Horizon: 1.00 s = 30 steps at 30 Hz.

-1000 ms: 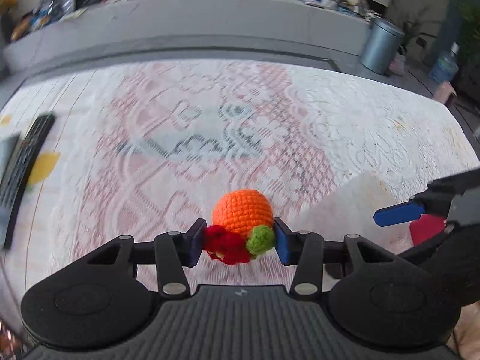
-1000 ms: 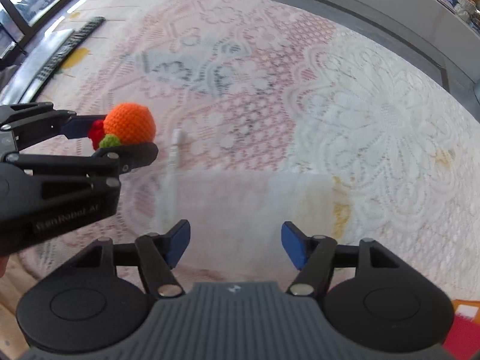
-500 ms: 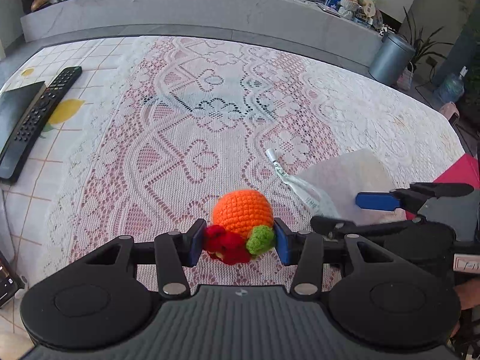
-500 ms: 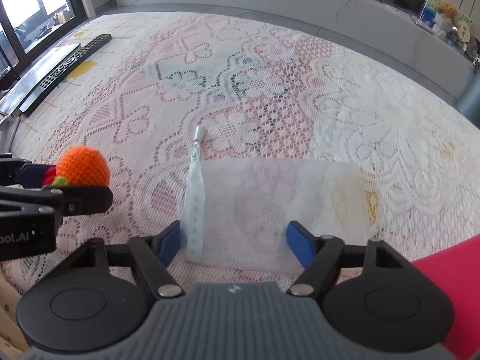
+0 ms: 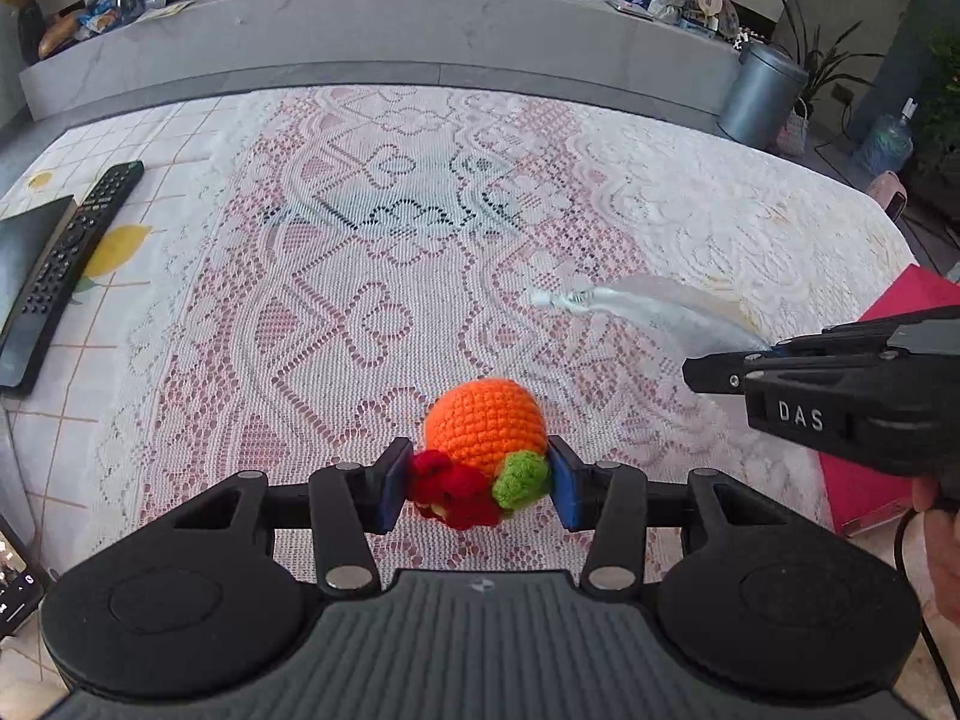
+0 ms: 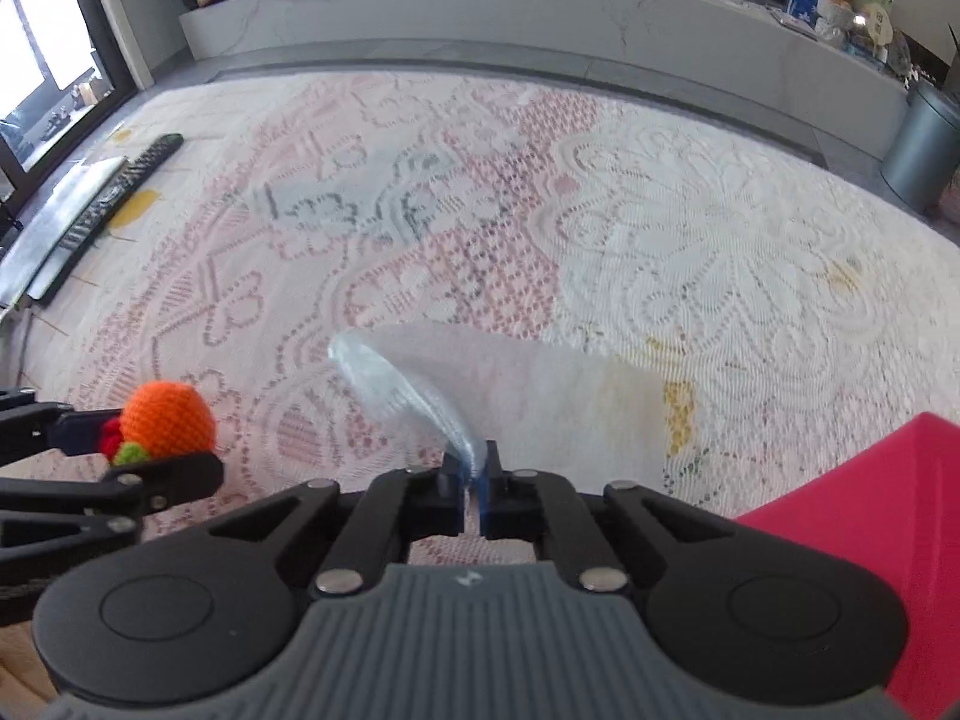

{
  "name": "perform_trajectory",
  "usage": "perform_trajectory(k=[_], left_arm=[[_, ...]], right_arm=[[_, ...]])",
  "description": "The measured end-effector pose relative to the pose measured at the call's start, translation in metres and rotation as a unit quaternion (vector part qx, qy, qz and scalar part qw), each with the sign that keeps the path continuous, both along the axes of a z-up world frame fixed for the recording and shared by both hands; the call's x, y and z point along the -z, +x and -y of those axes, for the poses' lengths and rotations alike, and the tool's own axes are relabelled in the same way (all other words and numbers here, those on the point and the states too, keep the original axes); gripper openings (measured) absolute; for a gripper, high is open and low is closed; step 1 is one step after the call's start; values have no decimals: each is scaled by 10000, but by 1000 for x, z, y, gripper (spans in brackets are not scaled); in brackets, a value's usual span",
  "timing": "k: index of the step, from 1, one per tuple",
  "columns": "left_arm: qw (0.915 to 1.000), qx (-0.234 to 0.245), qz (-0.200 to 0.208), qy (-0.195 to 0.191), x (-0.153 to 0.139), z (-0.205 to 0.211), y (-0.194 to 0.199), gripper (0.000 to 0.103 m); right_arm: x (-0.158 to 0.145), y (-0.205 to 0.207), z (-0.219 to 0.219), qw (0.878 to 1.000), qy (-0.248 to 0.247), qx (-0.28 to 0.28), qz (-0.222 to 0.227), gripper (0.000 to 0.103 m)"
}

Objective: Organize soft objects
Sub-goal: 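Carry the crocheted orange and clear bag over the orange box with both tools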

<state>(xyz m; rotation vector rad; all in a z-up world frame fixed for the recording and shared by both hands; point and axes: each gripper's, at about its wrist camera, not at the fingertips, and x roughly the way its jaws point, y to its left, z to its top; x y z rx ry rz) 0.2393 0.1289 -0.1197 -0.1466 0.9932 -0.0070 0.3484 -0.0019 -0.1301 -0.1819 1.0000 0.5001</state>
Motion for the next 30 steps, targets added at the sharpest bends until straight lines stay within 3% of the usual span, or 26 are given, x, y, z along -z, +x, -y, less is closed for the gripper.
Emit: perform_trajectory(k=[12,16,24,30], left_arm=[[9998,95,-72,-134,-47,23,-48,53],[9997,149,19,-178,-67,37,-69,53],[9980,478,-57,-399,-94,85,-99,53],[9948,854,-161,-529,-105,133,-104,53]], right_arm=[[-59,-48,27,9980,434,-364,-283,1],[-82,-72,39,9972,417,-608,-155,1],[-115,-111,71,9930,-128,-1138,-273,1],[-139,-123,122,9937,-319,-1026,-326,1]])
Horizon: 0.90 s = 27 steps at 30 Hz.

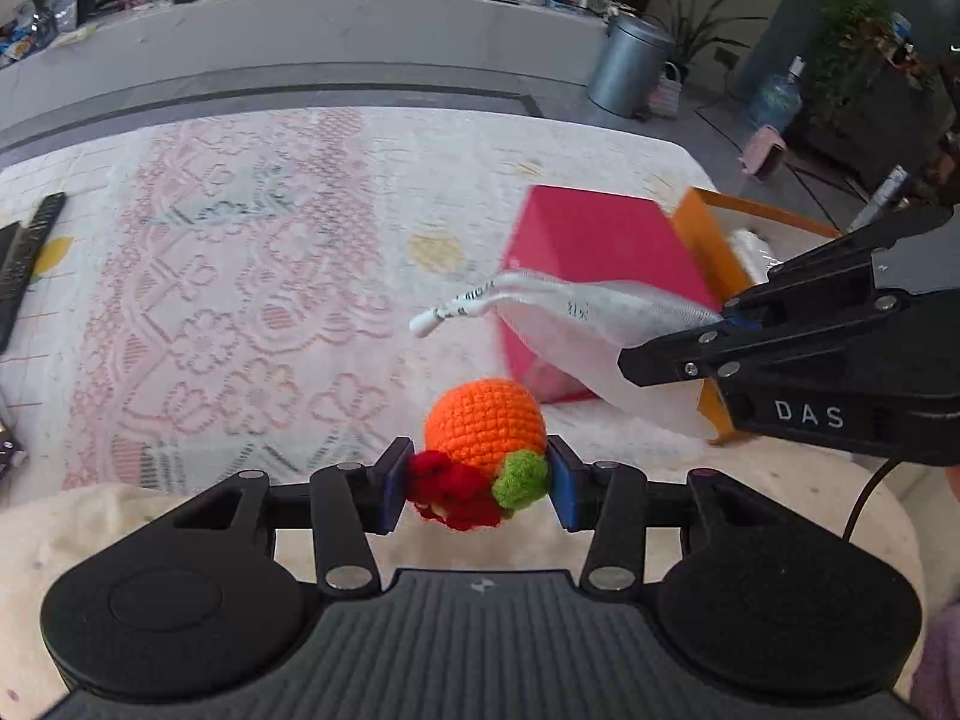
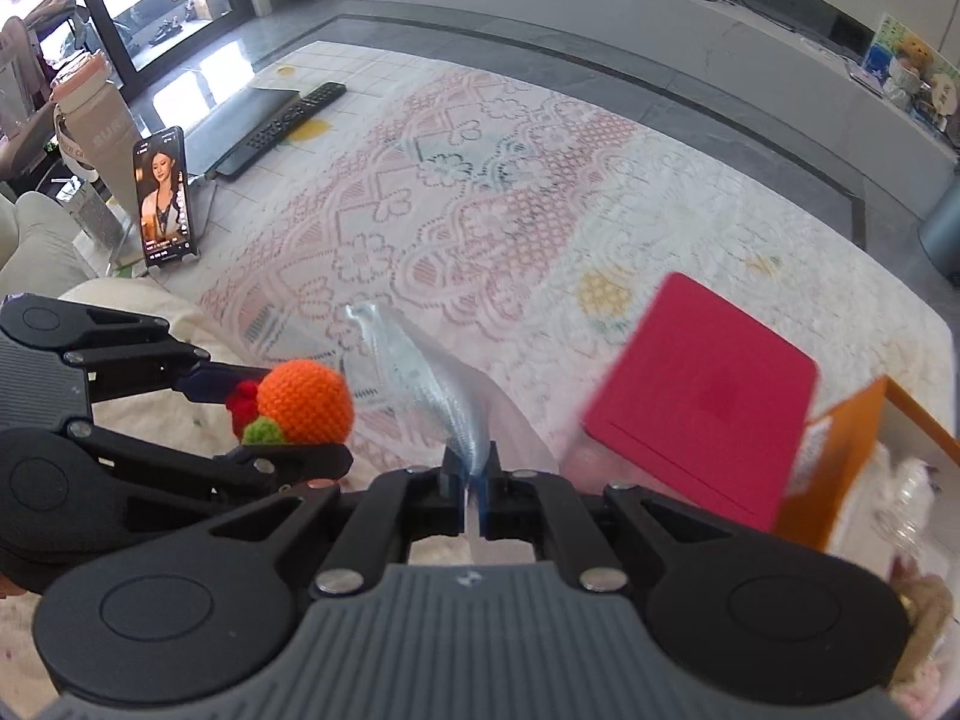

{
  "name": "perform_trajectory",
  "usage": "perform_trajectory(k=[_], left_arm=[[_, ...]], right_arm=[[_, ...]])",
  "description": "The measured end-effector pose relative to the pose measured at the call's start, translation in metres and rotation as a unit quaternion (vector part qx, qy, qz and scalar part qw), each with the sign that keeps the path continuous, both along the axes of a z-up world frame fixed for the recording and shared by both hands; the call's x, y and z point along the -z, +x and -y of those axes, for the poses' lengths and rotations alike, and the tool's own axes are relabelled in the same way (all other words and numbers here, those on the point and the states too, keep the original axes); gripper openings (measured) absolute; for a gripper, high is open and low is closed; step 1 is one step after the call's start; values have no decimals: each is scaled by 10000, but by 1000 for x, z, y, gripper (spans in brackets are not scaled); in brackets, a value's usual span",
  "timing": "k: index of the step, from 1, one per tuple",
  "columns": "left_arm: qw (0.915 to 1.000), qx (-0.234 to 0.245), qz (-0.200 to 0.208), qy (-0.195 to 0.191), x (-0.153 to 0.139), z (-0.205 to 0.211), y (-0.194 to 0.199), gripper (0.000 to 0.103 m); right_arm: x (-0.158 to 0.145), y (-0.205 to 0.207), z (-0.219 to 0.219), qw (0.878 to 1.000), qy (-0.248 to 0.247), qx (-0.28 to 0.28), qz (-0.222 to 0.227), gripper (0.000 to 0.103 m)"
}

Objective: Organize soft objects
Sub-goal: 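Carry the crocheted orange and clear bag over the orange box with both tools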

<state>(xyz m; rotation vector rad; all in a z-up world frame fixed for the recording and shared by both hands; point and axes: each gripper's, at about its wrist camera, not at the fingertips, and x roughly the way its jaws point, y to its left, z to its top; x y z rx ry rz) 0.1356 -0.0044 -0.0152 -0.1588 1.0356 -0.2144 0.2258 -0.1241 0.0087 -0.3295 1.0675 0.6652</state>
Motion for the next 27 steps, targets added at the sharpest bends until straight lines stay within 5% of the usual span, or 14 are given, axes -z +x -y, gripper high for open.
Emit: perform_trajectory(k=[16,27], left_arm=[[9953,-598,138,-749,-31,124,45,53],[9950,-349,35,-938,-36,208,96,53]], right_arm=[[-37,32,160,9921,-507,1105,315,1],[-53,65,233,9819,-463,1751,557,1]])
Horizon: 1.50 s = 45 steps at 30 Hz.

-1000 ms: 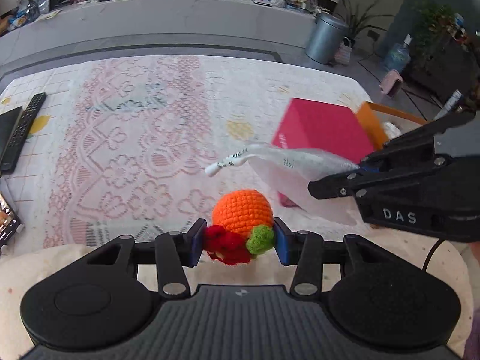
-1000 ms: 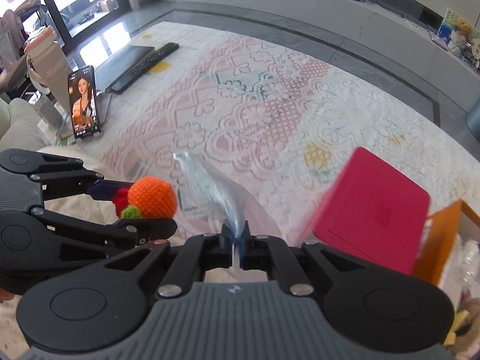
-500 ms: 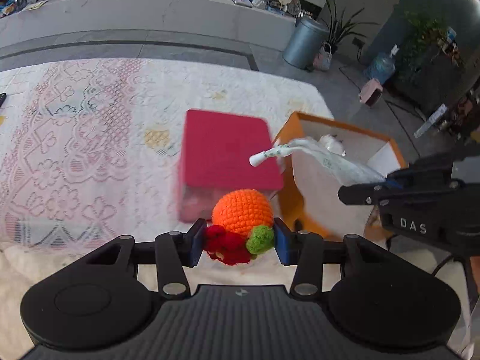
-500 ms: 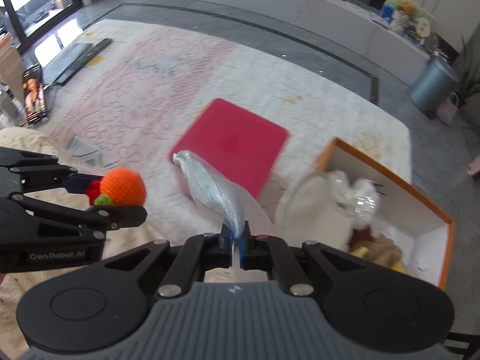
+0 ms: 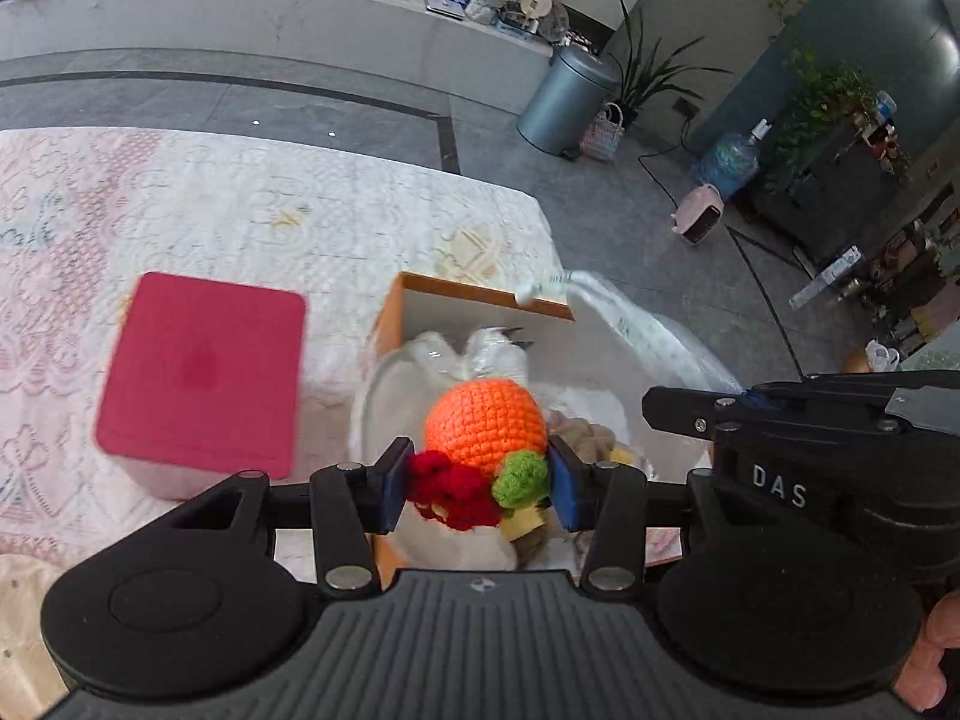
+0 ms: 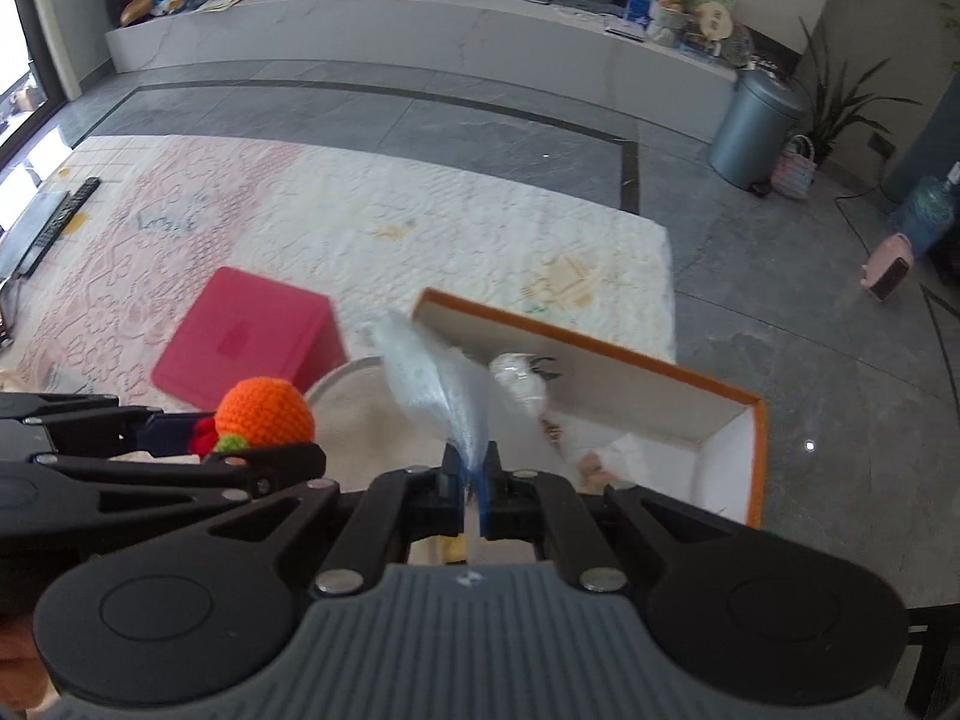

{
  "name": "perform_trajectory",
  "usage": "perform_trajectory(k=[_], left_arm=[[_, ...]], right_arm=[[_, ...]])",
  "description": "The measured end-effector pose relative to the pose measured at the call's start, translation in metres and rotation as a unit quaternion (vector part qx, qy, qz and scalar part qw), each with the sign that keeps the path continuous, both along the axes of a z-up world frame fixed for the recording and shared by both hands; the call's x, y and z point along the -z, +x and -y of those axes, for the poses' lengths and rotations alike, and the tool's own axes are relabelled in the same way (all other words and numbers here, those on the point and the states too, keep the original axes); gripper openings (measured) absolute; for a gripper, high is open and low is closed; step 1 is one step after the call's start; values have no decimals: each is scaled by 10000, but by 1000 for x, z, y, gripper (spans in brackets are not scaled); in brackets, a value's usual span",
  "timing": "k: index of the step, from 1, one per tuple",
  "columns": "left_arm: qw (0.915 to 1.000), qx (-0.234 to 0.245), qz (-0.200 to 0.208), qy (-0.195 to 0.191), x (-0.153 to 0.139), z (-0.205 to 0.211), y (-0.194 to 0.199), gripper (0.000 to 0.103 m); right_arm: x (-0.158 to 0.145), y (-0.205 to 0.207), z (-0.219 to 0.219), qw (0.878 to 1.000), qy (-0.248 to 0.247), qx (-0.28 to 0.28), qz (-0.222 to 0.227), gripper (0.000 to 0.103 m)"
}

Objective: Organize soft objects
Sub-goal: 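Carry the crocheted orange and clear bag over the orange box with both tools, then open both tools to drop the orange and bag into the box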

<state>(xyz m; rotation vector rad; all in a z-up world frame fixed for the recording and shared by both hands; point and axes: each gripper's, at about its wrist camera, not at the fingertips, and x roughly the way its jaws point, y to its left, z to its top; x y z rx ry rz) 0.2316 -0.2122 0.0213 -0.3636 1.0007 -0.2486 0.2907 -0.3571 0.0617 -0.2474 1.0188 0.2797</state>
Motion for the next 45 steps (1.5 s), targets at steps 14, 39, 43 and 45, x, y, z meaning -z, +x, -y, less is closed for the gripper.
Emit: perform_trajectory(k=[14,39,43,45], left_arm=[[9969,122,-762,161,47,68,74,53],[9842,659,-1621,269,105,88,130,58],[9854,666,-1564,77,103,80,128,66],[9858,705,-1524,2,98,77,126,67]], right_arm=[[60,77,56,9975,-277,466,-450,1],[151,132,89,9869,-241,874,-1335,16],[145,128,91,9878,-192,923,-1239,33],[143,127,90,9882,-201,917,-1212,35]])
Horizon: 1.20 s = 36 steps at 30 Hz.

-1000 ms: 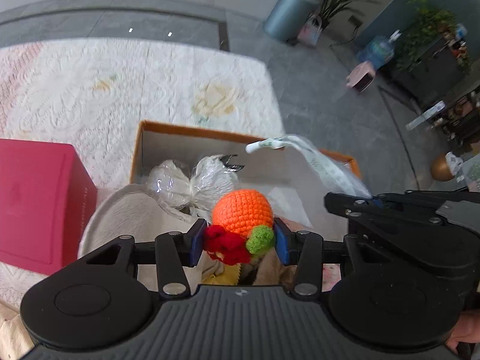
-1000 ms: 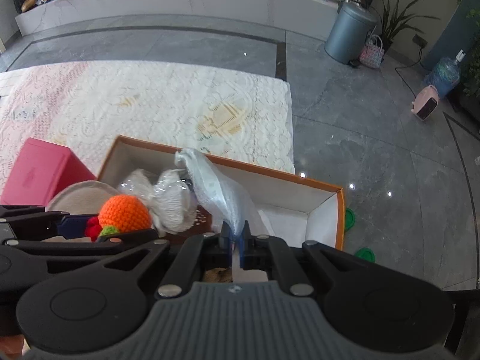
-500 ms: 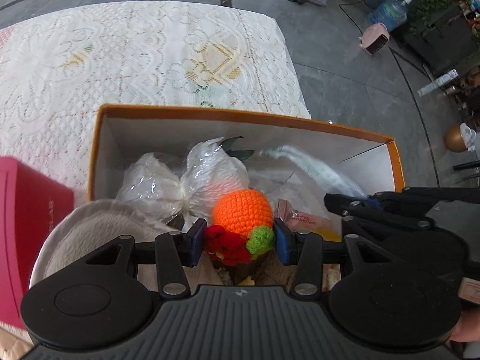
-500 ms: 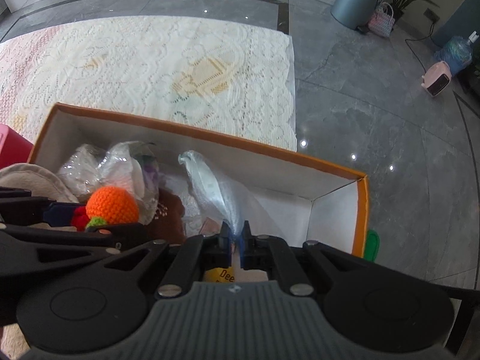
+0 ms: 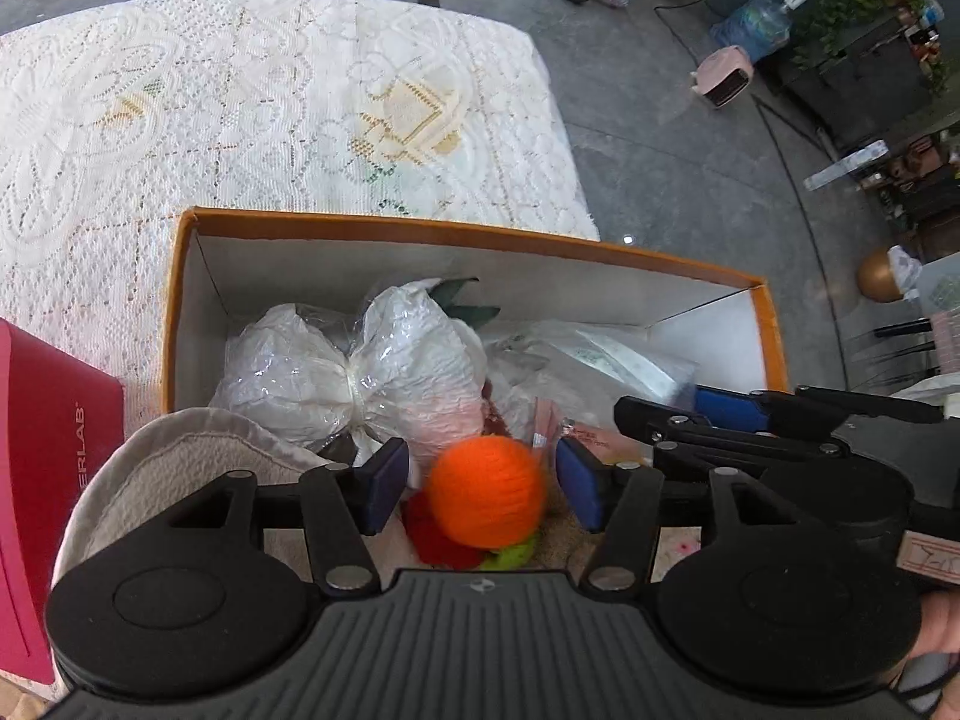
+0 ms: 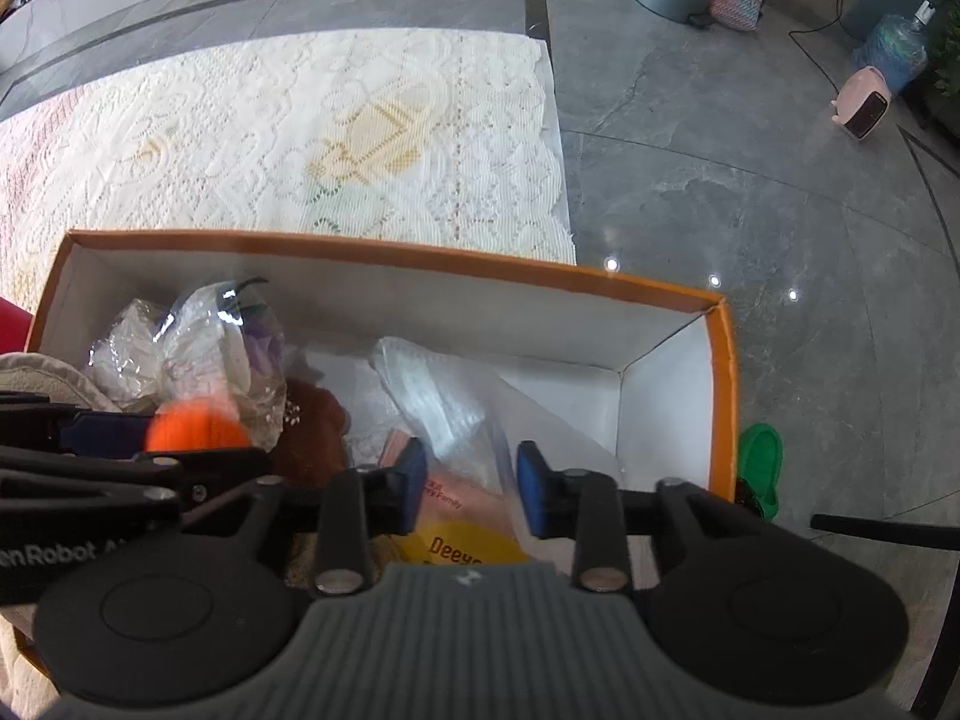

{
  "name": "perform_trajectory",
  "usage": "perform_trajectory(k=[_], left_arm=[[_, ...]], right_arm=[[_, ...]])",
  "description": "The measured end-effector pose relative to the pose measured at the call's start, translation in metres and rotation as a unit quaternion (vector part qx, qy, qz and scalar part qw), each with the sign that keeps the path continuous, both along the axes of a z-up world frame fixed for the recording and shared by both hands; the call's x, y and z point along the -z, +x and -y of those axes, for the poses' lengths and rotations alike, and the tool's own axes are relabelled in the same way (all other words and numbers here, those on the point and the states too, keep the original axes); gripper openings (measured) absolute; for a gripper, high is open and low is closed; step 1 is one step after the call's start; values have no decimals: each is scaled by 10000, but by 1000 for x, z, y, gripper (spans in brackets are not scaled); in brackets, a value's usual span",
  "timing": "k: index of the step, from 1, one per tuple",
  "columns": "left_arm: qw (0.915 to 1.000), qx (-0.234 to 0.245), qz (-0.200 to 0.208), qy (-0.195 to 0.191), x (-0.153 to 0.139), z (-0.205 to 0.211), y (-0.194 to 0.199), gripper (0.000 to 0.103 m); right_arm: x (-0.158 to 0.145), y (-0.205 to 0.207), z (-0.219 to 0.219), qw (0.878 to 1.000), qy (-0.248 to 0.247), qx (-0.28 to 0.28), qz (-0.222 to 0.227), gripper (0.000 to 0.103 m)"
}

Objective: Organize soft objects

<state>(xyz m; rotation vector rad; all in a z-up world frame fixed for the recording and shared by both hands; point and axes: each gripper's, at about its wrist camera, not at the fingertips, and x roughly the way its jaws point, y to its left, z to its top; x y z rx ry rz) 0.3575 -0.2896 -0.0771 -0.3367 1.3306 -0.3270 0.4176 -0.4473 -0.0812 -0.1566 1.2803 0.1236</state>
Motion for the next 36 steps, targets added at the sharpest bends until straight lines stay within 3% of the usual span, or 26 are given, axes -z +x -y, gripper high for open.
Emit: perform_trajectory(k=[10,12,14,17,19,22,30,34,36], left_arm=[[9995,84,200,-249,-36,-21,-17,67],[9994,86,223,-251,-43,-27,-22,67],[9992,109,302,-228,-52,-33,-30,67],[9984,173,530,-59,-64,-41,-46,66],[9974,225,680,-11,-73,-49,-59,66],[9940,341,1039,96,-88,-60,-79,66],[9695,487,2330,583,-121,-98,-143,66],[9469,541,3041,895,-132,-120,-180,65],[9340,523,3388,1004,-136,-132,-197,65]], right_arm=[[-28,-15,-12,9997,-169,-126,136,40],[-38,-21,-18,9993,-232,-173,218,54],[-49,-28,-24,9988,-304,-213,316,56],[-68,-44,-34,9981,-336,-259,446,57],[-79,-58,-43,9972,-357,-318,581,65],[-94,-79,-55,9958,-399,-376,737,65],[-123,-148,-91,9893,261,-259,1410,66],[-125,-189,-114,9799,556,-198,1906,69],[-123,-210,-126,9731,529,-126,2241,82]])
